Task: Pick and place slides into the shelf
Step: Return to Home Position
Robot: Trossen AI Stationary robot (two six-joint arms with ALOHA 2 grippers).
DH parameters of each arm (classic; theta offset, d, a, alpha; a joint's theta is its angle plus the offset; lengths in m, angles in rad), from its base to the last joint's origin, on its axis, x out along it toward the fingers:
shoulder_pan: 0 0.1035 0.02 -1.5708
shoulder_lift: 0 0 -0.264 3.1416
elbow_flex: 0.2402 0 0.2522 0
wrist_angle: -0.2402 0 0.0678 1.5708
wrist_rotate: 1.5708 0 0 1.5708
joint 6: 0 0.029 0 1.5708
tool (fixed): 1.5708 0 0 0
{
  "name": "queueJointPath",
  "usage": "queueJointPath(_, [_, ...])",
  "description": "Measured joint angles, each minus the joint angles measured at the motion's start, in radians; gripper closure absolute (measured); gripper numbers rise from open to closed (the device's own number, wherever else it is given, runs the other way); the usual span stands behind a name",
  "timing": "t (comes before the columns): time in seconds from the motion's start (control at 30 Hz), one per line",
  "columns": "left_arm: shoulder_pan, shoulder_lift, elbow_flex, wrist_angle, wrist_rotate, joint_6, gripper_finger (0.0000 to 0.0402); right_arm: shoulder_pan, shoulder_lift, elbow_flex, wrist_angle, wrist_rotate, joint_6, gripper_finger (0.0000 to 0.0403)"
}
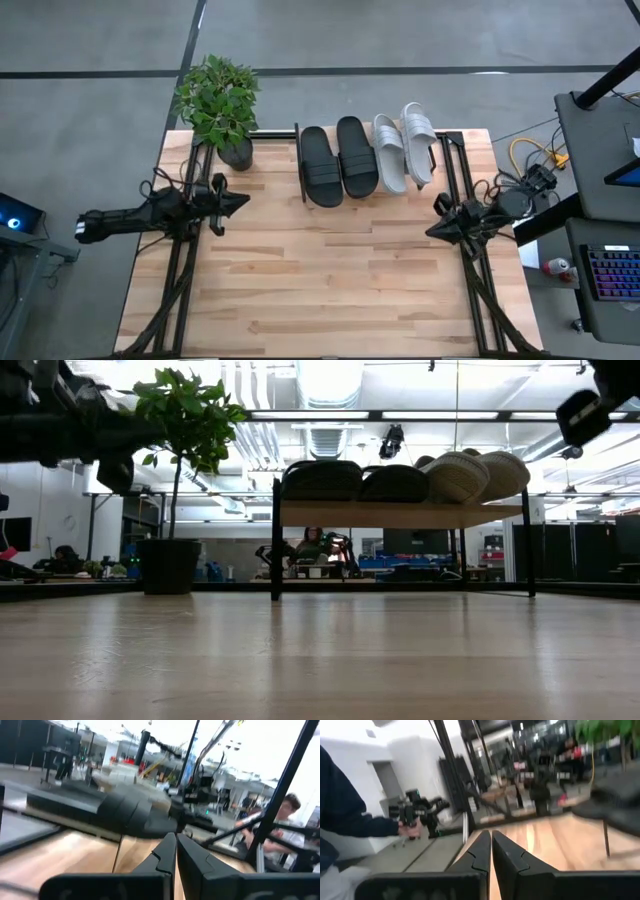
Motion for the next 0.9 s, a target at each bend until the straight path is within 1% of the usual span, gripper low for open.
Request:
queueJointPath(0.07, [0.000, 0.003, -0.014, -0.014, 0.000, -0.001, 0.0402, 0.000, 0.000, 0.000, -0.037, -0.006, 0.040, 0.0395])
queueJointPath(0.23, [0.000, 0.010, -0.017, -0.049, -0.002, -0.001, 0.0402, 0.000, 0.000, 0.000, -0.073, -0.025, 0.059, 0.0395])
queueJointPath(0.33, [0.000, 0.011, -0.017, -0.045, -0.003, 0.001, 0.0402, 0.000, 0.000, 0.000, -0.140, -0.028, 0.111, 0.0395])
queueJointPath(0.4, [0.000, 0.010, -0.017, -0.071, -0.003, -0.006, 0.0402, 0.000, 0.000, 0.000, -0.192, -0.043, 0.148, 0.0395])
queueJointPath(0.5, [0.000, 0.009, -0.017, -0.091, -0.003, -0.024, 0.0402, 0.000, 0.000, -0.001, -0.206, -0.085, 0.148, 0.0395])
queueJointPath(0.57, [0.000, 0.011, -0.017, -0.097, -0.002, -0.029, 0.0402, 0.000, 0.000, -0.002, -0.206, -0.094, 0.138, 0.0395])
queueJointPath(0.73, [0.000, 0.007, -0.018, -0.097, -0.003, -0.053, 0.0402, 0.000, -0.001, -0.043, -0.163, -0.130, 0.123, 0.0395])
queueJointPath(0.9, [0.000, 0.014, -0.018, -0.097, -0.020, -0.125, 0.0402, 0.000, -0.001, -0.142, 0.024, -0.144, 0.116, 0.0395])
